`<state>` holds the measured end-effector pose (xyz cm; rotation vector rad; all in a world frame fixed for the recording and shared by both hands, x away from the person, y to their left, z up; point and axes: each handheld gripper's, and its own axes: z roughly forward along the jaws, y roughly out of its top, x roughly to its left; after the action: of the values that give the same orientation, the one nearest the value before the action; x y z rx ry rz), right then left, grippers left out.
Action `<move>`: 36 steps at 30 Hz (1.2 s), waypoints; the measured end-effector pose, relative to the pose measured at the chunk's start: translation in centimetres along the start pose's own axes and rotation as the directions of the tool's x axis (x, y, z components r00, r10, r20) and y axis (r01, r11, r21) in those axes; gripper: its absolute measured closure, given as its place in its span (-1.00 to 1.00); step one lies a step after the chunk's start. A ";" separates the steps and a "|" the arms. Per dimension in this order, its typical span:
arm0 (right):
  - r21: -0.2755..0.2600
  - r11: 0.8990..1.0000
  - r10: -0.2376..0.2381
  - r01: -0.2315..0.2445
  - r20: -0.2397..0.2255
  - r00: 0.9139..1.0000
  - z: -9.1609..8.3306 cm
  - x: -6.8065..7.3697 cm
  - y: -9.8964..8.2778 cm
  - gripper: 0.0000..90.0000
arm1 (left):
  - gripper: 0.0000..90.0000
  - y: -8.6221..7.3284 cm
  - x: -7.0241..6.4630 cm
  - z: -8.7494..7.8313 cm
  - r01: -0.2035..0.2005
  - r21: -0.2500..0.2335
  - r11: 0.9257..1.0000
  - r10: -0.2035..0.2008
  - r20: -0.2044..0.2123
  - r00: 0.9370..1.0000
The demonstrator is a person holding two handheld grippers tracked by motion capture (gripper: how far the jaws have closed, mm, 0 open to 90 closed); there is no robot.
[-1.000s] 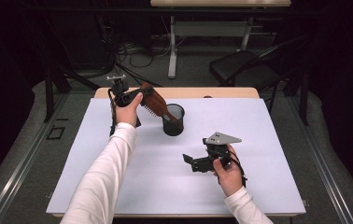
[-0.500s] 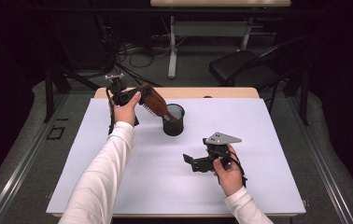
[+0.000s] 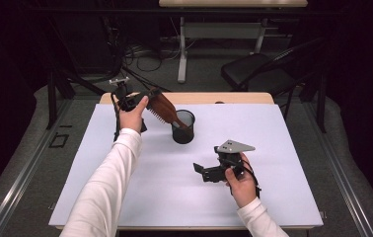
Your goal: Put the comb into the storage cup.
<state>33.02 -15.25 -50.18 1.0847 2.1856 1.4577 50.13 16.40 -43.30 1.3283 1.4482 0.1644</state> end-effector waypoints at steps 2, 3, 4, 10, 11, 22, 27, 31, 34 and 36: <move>-0.001 1.000 0.000 0.000 0.000 1.000 0.0 0.0 0.0 -0.99 | -0.66 0.1 0.0 -0.1 0.010 -0.009 1.000 -0.010 -0.002 1.000; -0.001 1.000 0.000 0.000 0.001 1.000 0.0 0.0 0.0 -0.99 | -0.67 0.1 0.0 -0.1 0.009 -0.014 1.000 -0.009 0.000 1.000; -0.001 1.000 0.000 0.000 0.001 1.000 0.0 0.0 0.0 -0.99 | -0.68 0.1 0.1 -0.2 0.009 -0.018 1.000 -0.009 0.002 1.000; 0.001 1.000 -0.002 0.002 0.002 1.000 0.0 0.0 0.0 -0.99 | -0.74 0.3 0.1 -0.5 0.012 -0.025 1.000 -0.012 0.004 1.000; 0.001 1.000 -0.002 0.002 0.002 1.000 0.0 0.0 0.0 -0.99 | -0.74 0.3 0.2 -0.6 0.009 -0.025 1.000 -0.009 0.002 1.000; 0.000 1.000 -0.001 0.001 0.003 1.000 0.0 0.0 0.0 -0.99 | -0.78 0.5 0.0 -1.1 -0.005 -0.043 0.999 0.006 0.009 1.000; 0.000 1.000 -0.002 0.002 0.004 1.000 0.0 0.0 0.0 -0.99 | -0.80 0.6 -0.3 -1.4 -0.020 -0.053 0.998 0.021 0.019 1.000; 0.001 1.000 -0.002 0.002 0.003 1.000 0.0 0.0 0.0 -0.99 | -0.82 0.7 -0.3 -1.5 -0.024 -0.061 0.998 0.025 0.018 1.000; 0.001 1.000 -0.002 0.002 0.004 1.000 0.0 0.0 0.0 -0.99 | -0.85 0.7 -0.2 -1.6 -0.029 -0.061 0.998 0.030 0.019 0.999; 0.002 1.000 -0.004 0.004 0.005 1.000 0.0 0.0 0.0 -0.99 | -0.86 0.8 -0.3 -1.7 -0.031 -0.062 0.998 0.032 0.021 0.999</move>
<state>33.02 -15.21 -50.19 1.0834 2.1848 1.4495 49.25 17.38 -41.94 1.2992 1.3934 0.2132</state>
